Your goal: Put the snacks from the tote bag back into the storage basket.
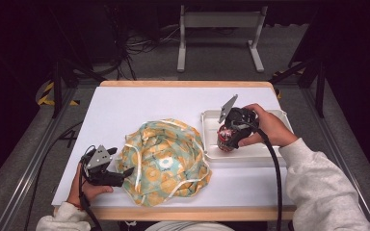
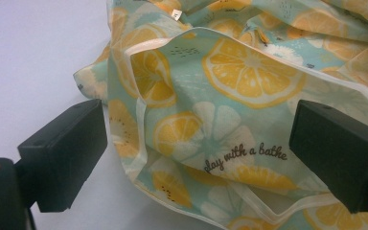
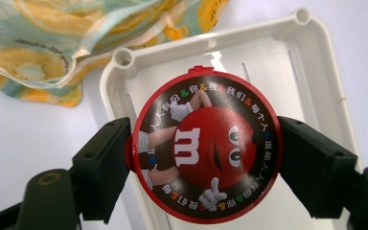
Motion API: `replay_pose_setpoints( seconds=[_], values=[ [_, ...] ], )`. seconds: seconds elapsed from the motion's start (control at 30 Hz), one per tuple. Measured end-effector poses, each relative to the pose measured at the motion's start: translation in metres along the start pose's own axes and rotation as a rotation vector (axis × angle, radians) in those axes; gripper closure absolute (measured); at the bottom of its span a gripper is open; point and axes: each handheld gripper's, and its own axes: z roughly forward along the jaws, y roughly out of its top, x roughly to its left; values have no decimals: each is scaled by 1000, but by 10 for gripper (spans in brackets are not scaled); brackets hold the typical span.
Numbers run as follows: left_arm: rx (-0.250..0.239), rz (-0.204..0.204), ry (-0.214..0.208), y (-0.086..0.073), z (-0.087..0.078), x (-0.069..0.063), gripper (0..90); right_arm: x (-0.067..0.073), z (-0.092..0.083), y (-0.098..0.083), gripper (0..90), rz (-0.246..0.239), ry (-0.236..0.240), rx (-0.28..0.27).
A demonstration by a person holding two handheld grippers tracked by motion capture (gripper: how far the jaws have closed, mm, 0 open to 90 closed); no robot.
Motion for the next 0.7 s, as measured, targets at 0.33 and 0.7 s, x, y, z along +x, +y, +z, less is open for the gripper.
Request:
replay_pose_setpoints(
  seconds=[0.33, 0.7],
  values=[
    [6, 1, -3, 0, 0, 0, 64, -8, 9, -11, 236, 4, 17, 30],
    [-14, -9, 2, 0, -3, -2, 64, -14, 20, -27, 236, 0, 20, 77]
  ],
)
